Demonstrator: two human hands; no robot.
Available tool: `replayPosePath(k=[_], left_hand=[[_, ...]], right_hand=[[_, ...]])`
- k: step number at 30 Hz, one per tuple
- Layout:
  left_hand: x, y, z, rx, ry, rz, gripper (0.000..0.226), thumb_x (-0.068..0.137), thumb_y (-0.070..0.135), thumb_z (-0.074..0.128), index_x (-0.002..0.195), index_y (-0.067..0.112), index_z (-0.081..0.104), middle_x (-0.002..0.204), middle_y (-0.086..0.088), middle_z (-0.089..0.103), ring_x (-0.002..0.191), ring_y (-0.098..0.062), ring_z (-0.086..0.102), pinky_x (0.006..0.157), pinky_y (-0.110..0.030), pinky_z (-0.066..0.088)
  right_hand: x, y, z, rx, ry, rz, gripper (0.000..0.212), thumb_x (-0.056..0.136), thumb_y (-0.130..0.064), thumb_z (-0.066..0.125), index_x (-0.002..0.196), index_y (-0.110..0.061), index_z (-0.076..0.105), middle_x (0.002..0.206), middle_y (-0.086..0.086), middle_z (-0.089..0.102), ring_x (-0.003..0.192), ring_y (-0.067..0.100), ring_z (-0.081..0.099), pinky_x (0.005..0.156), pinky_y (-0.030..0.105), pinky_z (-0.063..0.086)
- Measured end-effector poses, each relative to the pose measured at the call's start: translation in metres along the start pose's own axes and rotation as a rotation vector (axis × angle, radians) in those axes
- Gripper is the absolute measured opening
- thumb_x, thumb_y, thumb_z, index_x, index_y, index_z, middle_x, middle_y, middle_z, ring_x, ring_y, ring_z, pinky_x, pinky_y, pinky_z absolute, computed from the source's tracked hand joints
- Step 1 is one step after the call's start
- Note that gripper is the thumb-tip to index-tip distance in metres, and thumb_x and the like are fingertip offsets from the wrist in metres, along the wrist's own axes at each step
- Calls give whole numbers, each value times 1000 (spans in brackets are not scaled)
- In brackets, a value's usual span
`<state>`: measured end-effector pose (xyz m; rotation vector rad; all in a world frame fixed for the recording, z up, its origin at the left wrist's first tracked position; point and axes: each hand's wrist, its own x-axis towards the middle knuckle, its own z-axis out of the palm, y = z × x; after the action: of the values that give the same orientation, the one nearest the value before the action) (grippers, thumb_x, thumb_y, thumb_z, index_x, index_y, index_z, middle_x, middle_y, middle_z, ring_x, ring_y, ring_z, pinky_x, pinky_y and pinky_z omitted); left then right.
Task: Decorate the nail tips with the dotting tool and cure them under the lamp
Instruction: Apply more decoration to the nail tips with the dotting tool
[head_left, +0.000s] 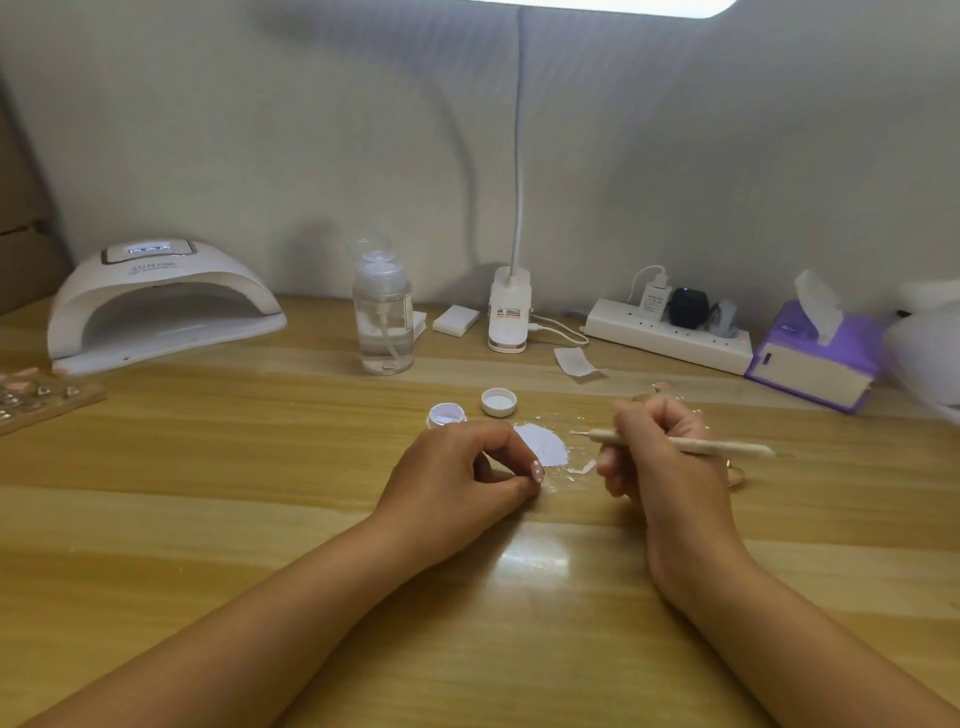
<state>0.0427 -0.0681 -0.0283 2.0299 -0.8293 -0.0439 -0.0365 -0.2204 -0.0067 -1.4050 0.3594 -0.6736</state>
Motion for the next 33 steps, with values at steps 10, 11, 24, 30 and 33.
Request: replayPosePath(k=[10,11,24,30,33], left_hand=[[-2,6,-1,43,141,102,10,83,31,75,80,38,68,86,21,64,80,-5,53,62,-17,34],[-2,7,-2,18,138,111,11,84,28,74,81,36,69,86,21,65,80,-4,55,62,-14,34],[-5,12,-3,-75,176,84,19,85,20,74,78,37,67,81,25,68,62,-2,55,57,-14,35],[-5,12,-4,-32,156,88,18,83,21,75,78,37,66,86,26,68,64,-5,56,60,-14,36],[-5,10,-3,-15,116,78,16,82,23,75,78,37,68,85,27,68,62,-4,55,62,-16,36]], right_hand=[[-10,-12,1,-183,13,-387,19,100,-35,46,103,-25,63,81,-2,71,56,9,61,54,20,51],[-9,-17,-2,-193,11,-404,23,103,-34,41,104,-26,63,80,-1,72,54,10,61,52,19,51],[6,-43,-96,-1252,111,-183,38,79,-43,70,103,-30,43,95,-9,58,84,22,57,64,35,41],[9,-29,-99,-1361,79,-93,56,77,-61,68,113,-32,36,103,-10,57,90,18,56,71,33,44],[4,-31,-95,-1148,172,-416,50,77,-60,70,107,-29,45,81,-9,62,72,17,62,59,31,46]])
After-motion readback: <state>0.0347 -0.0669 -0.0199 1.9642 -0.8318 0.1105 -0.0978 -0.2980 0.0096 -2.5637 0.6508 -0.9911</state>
